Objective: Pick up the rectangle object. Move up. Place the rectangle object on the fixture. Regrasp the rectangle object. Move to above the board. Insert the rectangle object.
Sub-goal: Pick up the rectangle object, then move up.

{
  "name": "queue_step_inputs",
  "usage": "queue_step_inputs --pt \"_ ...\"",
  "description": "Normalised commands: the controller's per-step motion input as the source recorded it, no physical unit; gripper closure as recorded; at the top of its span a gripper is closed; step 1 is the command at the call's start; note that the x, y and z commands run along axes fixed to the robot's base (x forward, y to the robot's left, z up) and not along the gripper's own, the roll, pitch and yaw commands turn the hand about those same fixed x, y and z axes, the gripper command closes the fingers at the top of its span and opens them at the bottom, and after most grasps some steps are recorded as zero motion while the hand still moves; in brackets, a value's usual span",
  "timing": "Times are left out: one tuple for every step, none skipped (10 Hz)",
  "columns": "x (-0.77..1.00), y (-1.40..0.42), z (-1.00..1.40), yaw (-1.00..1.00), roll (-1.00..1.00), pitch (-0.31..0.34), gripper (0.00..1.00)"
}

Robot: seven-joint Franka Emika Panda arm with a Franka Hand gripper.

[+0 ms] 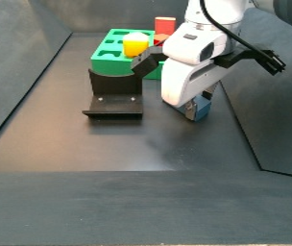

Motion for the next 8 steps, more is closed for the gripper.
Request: queue_step_inputs --pt "0.0 0.0 0.0 0.0 0.0 0.0 1.0" --pt "0.0 0.0 0.0 0.0 0.0 0.0 1.0" --pt "0.0 0.0 0.0 0.0 0.0 0.0 1.0" --pt "0.0 0.0 0.0 0.0 0.0 0.0 1.0" --pt "0.0 0.0 0.83 0.0 0.0 0.0 1.0" --pt "0.0 -0.07 0.78 0.04 -0.01 0.02 1.0" --pt "0.0 -0.06 0.68 0.04 0.0 0.039 1.0" --pt "0.0 -0.03 0.5 0.04 0.01 0.051 1.0"
